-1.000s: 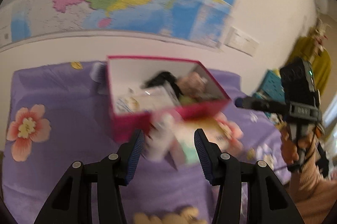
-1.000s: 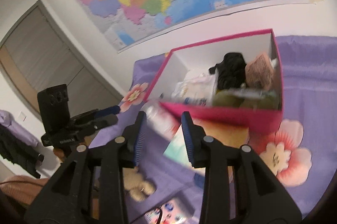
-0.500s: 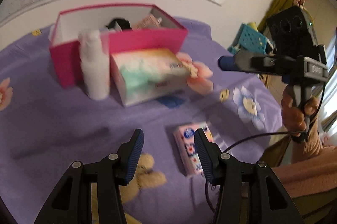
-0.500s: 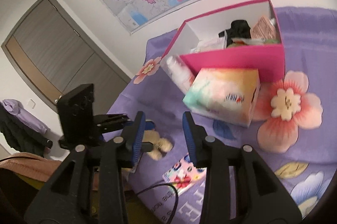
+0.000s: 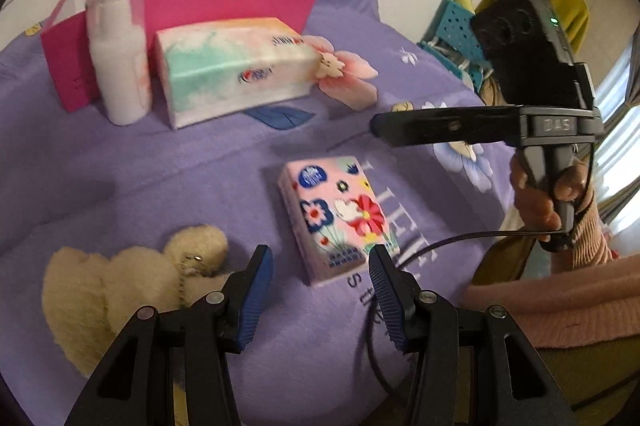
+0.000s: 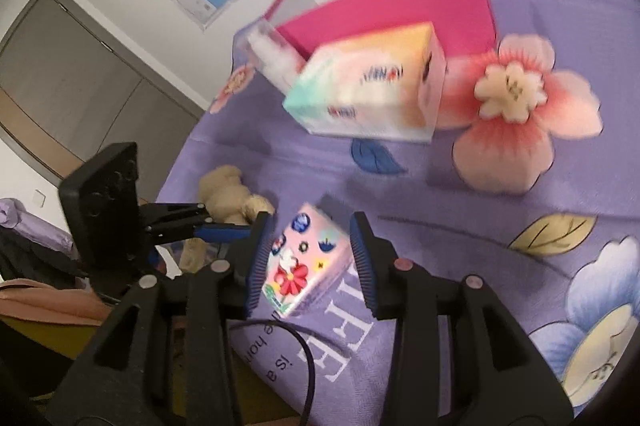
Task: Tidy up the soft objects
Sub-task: 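Move the right gripper down to the pink Hello Kitty tissue pack, then close the right gripper on the pink tissue pack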
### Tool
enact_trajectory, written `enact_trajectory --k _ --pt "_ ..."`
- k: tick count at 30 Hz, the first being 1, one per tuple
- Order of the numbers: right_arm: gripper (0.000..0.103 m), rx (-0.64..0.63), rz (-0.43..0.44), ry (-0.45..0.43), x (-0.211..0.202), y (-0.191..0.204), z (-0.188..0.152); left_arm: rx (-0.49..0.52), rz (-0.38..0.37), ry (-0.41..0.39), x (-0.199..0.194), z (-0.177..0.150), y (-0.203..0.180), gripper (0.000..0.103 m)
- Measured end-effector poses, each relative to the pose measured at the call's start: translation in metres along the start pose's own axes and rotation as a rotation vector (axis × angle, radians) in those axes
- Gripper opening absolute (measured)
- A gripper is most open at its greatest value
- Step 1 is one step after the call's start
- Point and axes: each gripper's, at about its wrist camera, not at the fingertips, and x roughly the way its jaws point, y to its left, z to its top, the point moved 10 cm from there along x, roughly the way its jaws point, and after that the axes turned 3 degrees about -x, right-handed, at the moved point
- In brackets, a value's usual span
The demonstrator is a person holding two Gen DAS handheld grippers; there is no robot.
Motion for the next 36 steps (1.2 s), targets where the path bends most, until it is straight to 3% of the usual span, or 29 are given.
enact_trajectory --k 7,15,25,36 --pt "0.042 -0.002 -0.005 0.03 0.021 -0.006 -0.006 0.013 0.035 0.045 0.01 -0.012 -0.001 0.049" --pt "0.042 -0.008 -0.013 0.028 0.028 -0.015 -0.005 -0.02 0.066 0.039 0.016 -0.001 0.002 0.036" --pt "0.044 0.021 -0.014 0.002 0.012 -0.024 -0.01 -0.2 0.091 -0.008 0.014 0.022 0.036 0.031" --pt "0.044 0.053 -0.015 -0.043 0.014 -0.034 0.0 -0.133 0.076 -0.048 0.001 0.027 0.013 0.031"
